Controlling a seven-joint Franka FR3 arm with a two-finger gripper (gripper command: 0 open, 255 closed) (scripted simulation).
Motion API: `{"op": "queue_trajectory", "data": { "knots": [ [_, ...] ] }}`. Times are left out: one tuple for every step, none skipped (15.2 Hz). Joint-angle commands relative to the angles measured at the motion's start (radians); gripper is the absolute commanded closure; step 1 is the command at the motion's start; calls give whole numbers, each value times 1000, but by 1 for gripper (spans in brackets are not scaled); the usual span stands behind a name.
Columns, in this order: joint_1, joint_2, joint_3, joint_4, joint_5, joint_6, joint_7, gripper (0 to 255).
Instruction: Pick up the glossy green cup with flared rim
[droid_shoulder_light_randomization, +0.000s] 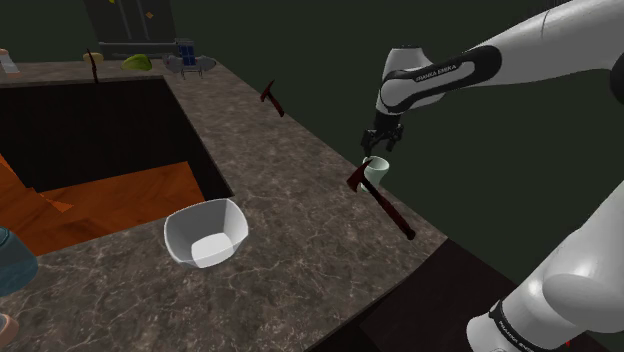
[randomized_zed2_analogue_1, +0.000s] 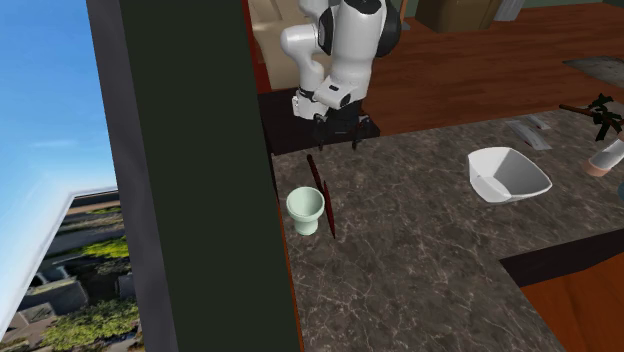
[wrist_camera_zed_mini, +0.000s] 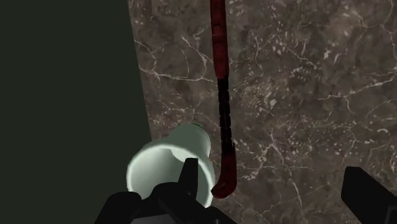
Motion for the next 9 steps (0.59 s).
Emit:
{"op": "queue_trajectory", "data": {
  "knots": [
    [-7,69,-7,36,-8,26,2,0],
    [-11,107,-11,63,-11,33,2,0],
    [-14,144,-14,91,-13,39,2,0],
    [-18,182,-17,121,-15,44,2,0],
    [-22,220,-21,152,-17,48,2,0],
    [-26,259,-24,184,-18,51,2,0],
    [-30,297,-27,217,-20,53,2,0],
    [-34,336,-31,252,-21,53,2,0],
    [-38,375,-34,288,-21,53,2,0]
  ]
}}
